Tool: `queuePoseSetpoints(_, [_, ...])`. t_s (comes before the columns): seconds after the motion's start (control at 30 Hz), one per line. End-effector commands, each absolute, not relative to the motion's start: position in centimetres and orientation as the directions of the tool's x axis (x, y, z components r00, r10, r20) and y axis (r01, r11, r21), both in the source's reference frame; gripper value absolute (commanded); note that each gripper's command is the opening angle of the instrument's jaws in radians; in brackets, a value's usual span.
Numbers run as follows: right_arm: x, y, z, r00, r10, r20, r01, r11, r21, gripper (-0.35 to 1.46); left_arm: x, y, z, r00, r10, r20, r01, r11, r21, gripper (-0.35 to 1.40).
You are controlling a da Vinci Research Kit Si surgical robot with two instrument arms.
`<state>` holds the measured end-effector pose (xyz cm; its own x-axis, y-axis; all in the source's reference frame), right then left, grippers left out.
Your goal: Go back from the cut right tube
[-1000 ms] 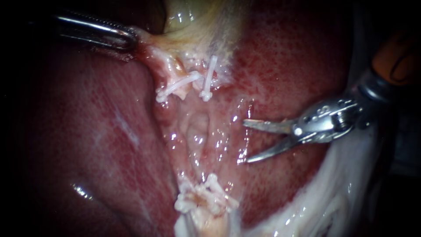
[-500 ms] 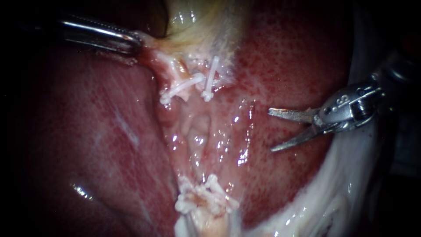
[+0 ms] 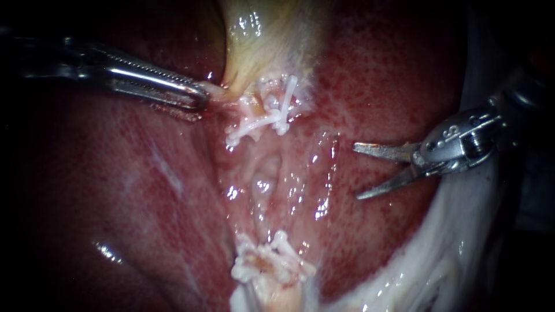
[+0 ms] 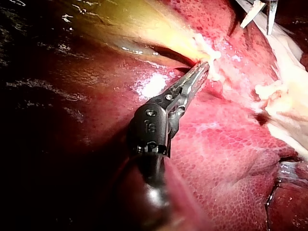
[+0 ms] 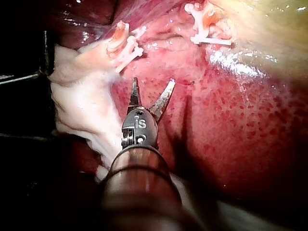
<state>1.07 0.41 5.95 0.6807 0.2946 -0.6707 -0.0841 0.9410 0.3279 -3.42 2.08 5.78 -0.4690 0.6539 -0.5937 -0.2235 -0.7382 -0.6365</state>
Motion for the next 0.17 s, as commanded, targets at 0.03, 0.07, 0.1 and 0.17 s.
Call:
queuePoseSetpoints(0.03, [1.07, 0.41, 5.95, 0.68, 0.294, -0.671, -0.083, 0.941, 0.328, 1.45, -3.41, 2.09, 5.76, -0.469, 0.655, -0.593, -0.223, -0.737, -0.638, -0.35])
queuePoseSetpoints(0.07, [1.07, 0.41, 5.95, 0.679, 0.294, -0.673, -0.079, 0.94, 0.331, 1.45, -3.41, 2.1, 5.75, -0.469, 0.655, -0.592, -0.223, -0.737, -0.638, -0.35])
queuePoseSetpoints(0.1, [1.08, 0.41, 5.95, 0.677, 0.295, -0.675, -0.075, 0.939, 0.335, 1.45, -3.4, 2.11, 5.74, -0.469, 0.655, -0.592, -0.222, -0.736, -0.639, -0.35])
queuePoseSetpoints(0.17, [1.1, 0.4, 5.96, 0.672, 0.296, -0.679, -0.064, 0.937, 0.345, 1.45, -3.37, 2.15, 5.69, -0.469, 0.657, -0.591, -0.219, -0.734, -0.642, -0.35])
